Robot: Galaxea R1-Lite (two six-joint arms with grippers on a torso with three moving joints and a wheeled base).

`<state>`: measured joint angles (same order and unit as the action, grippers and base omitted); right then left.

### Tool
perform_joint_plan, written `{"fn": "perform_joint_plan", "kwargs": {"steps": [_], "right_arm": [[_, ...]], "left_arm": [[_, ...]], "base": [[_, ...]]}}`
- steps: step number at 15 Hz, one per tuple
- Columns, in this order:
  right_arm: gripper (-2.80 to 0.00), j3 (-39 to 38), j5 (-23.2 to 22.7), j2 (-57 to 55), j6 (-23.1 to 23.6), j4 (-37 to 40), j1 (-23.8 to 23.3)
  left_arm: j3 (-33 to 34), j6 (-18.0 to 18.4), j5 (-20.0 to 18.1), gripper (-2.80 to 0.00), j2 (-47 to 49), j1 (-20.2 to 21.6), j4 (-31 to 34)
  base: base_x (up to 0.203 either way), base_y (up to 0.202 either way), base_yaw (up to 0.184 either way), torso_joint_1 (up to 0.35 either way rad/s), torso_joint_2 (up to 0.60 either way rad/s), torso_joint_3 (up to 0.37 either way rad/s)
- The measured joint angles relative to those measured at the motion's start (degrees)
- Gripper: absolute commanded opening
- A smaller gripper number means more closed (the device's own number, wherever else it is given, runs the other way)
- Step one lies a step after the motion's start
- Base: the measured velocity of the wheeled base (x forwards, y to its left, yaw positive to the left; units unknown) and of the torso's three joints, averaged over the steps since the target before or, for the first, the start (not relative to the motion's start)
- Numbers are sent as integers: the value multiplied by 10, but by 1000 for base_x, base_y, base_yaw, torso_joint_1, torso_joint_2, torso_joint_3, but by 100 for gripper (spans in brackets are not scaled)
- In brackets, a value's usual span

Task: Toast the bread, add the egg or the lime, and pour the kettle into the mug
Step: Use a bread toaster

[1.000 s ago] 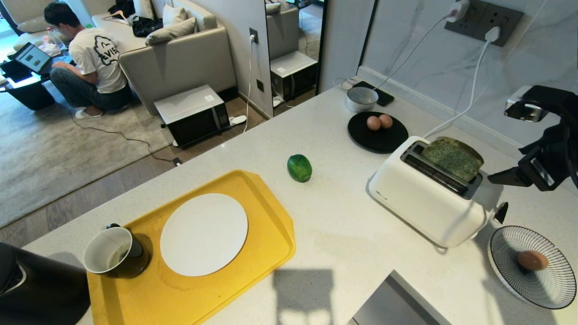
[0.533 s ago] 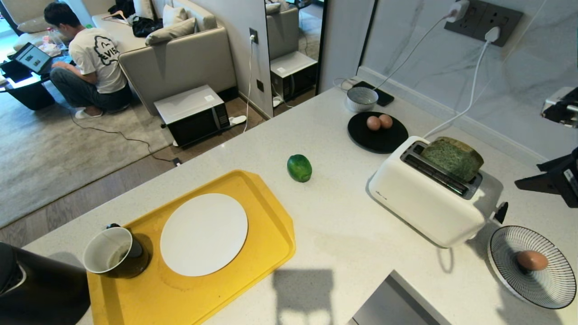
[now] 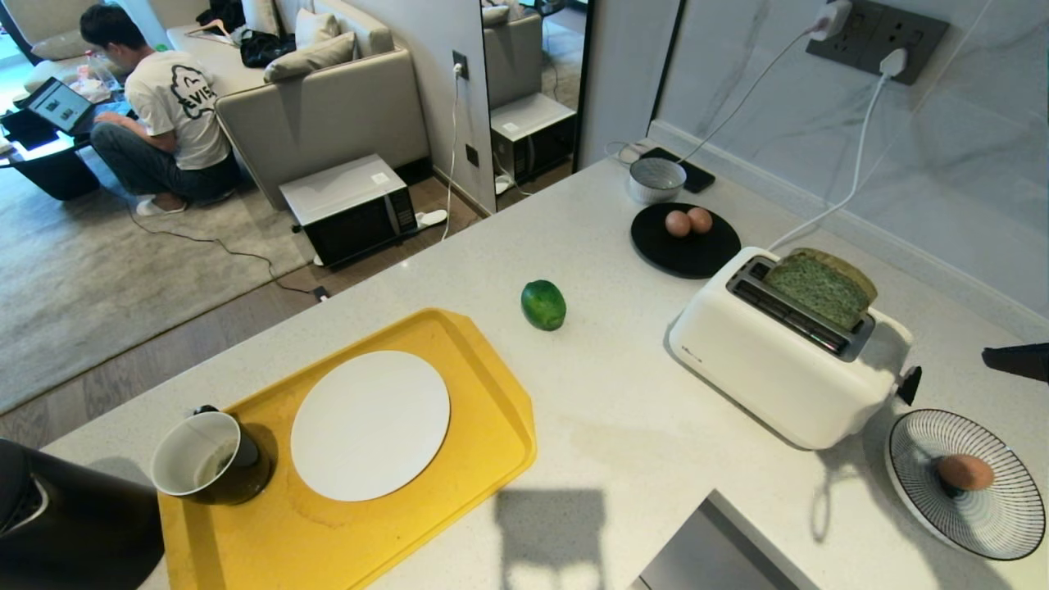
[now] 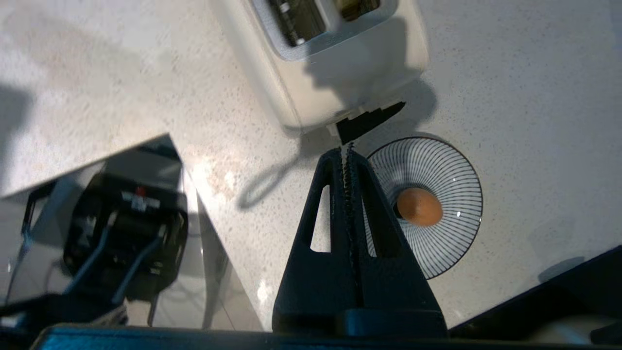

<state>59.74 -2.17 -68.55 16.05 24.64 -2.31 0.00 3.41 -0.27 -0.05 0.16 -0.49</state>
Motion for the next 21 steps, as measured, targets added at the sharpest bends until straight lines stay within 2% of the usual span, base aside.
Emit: {"fn": "perform_joint_plan", "kwargs": {"steps": [7, 9, 15, 18, 21], "right_arm": [[-280, -159, 52, -11, -47, -232, -20], [-280, -173, 82, -27, -63, -230, -20], [-280, -166, 119, -52, -87, -210, -29], [-280, -191, 85, -51, -125, -227, -26], [-280, -220, 20, -53, -93, -261, -23]], "left_arm": [[0, 0, 0, -280, 0, 0, 0], [0, 0, 0, -280, 0, 0, 0], [0, 0, 0, -280, 0, 0, 0], [0, 0, 0, -280, 0, 0, 0], [0, 0, 0, -280, 0, 0, 0]], "base": [[0, 0, 0, 0, 0, 0], [0, 0, 0, 0, 0, 0], [0, 0, 0, 0, 0, 0], [0, 0, 0, 0, 0, 0], [0, 0, 0, 0, 0, 0]]}}
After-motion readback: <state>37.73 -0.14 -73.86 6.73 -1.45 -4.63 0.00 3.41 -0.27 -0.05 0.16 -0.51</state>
